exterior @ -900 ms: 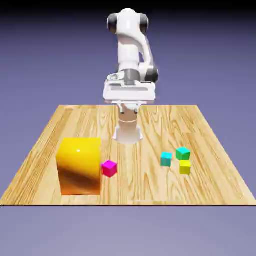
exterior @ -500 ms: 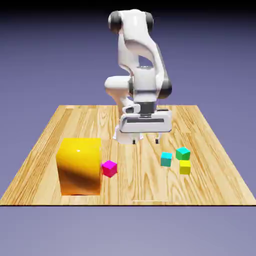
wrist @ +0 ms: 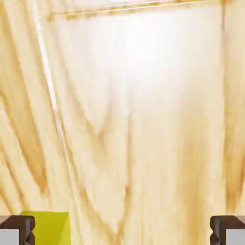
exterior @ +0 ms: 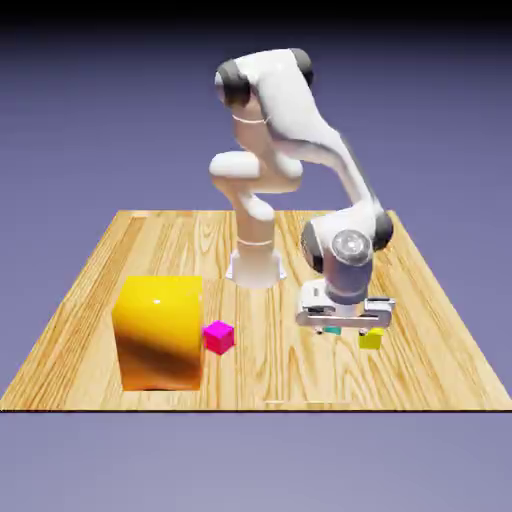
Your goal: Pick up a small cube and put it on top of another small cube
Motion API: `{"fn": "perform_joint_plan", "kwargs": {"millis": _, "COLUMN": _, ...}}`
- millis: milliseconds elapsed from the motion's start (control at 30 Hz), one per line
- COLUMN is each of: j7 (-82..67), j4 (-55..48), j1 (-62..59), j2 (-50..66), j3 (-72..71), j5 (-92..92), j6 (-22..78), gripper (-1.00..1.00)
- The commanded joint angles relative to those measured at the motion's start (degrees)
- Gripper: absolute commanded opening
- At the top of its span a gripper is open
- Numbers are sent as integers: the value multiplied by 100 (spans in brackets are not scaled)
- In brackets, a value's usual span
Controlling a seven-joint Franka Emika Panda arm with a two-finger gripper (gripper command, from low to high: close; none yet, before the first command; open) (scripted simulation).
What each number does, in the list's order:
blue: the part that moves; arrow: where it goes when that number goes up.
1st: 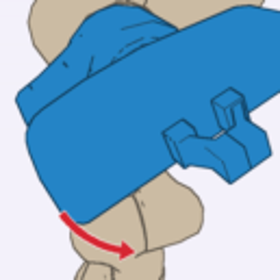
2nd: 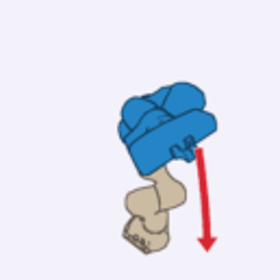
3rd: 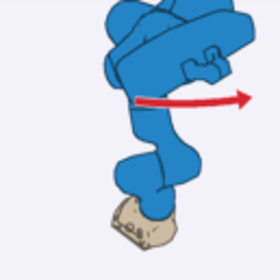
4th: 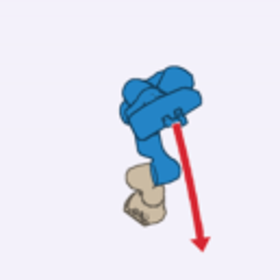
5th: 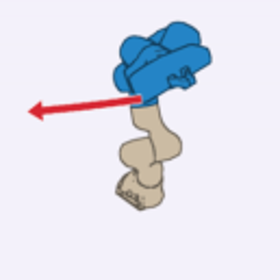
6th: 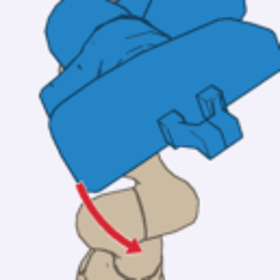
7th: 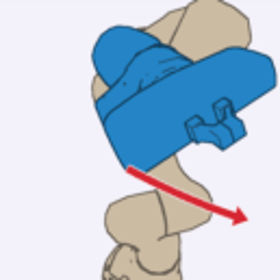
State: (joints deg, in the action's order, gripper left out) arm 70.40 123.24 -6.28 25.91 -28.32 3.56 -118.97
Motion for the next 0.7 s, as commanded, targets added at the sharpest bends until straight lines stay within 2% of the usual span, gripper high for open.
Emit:
{"fn": "perform_joint_plan", "kwargs": {"millis": 0, "j7": 99, "j4": -134, "j1": -25, "j2": 208, "j3": -101, "j5": 13, "j6": 195, "gripper": 0}}
{"fn": "perform_joint_plan", "kwargs": {"millis": 267, "j7": 863, "j4": -1166, "j1": -215, "j2": 1809, "j3": -874, "j5": 110, "j6": 1699, "gripper": 0}}
{"fn": "perform_joint_plan", "kwargs": {"millis": 433, "j7": 827, "j4": -602, "j1": -57, "j2": 2117, "j3": -756, "j5": 32, "j6": 821, "gripper": 0}}
{"fn": "perform_joint_plan", "kwargs": {"millis": 467, "j7": 827, "j4": -602, "j1": -57, "j2": 2117, "j3": -756, "j5": 32, "j6": 820, "gripper": -100}}
{"fn": "perform_joint_plan", "kwargs": {"millis": 600, "j7": 858, "j4": -1081, "j1": -191, "j2": 1855, "j3": -857, "j5": 98, "j6": 1567, "gripper": -100}}
{"fn": "perform_joint_plan", "kwargs": {"millis": 667, "j7": 508, "j4": -924, "j1": -79, "j2": 1576, "j3": -640, "j5": -256, "j6": 1625, "gripper": -100}}
